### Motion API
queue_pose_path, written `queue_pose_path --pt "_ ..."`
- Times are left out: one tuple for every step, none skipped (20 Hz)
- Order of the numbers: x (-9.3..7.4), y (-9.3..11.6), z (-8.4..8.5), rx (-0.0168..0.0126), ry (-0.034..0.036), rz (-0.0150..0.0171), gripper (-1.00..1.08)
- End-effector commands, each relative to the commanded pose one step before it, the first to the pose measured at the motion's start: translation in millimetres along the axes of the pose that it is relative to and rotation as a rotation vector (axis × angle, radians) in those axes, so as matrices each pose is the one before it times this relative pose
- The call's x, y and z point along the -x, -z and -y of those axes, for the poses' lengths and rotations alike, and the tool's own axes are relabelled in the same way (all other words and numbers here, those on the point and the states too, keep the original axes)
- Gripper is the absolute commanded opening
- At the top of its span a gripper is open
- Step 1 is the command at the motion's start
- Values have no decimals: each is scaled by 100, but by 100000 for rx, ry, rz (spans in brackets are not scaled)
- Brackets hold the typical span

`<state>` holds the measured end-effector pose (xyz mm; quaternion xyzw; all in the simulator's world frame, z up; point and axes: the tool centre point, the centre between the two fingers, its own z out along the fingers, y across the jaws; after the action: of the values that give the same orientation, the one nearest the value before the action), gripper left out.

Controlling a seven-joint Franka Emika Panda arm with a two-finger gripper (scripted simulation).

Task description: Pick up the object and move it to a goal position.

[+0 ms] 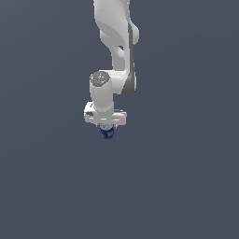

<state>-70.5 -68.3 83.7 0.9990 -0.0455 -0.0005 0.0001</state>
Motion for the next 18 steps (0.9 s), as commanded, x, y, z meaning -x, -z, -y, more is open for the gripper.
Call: queue_pose_path --pt "-37 -703 -5 4 -13 -97 100" --pt "-17 -137 1 0 0 0 100" --pt "-13 -80 1 0 0 0 100" --pt "-5 -26 0 0 0 0 100" --pt "0 0 0 0 0 0 -100" --pt "0 0 0 0 0 0 -100" --pt "0 0 0 0 0 0 -100" --pt "0 0 0 0 0 0 -100" --pt "0 0 0 0 0 0 -100" --pt "0 0 0 0 0 0 -100" --pt "0 0 0 0 0 0 -100" --pt "0 0 0 0 0 0 -100" --pt "0 0 0 0 0 0 -100" --pt "0 0 0 0 0 0 -100" --pt "39 110 -2 0 0 0 -100" --pt "1 28 -8 0 0 0 -100" --pt "2 83 -25 0 0 0 -100" --pt "3 139 -42 0 0 0 -100"
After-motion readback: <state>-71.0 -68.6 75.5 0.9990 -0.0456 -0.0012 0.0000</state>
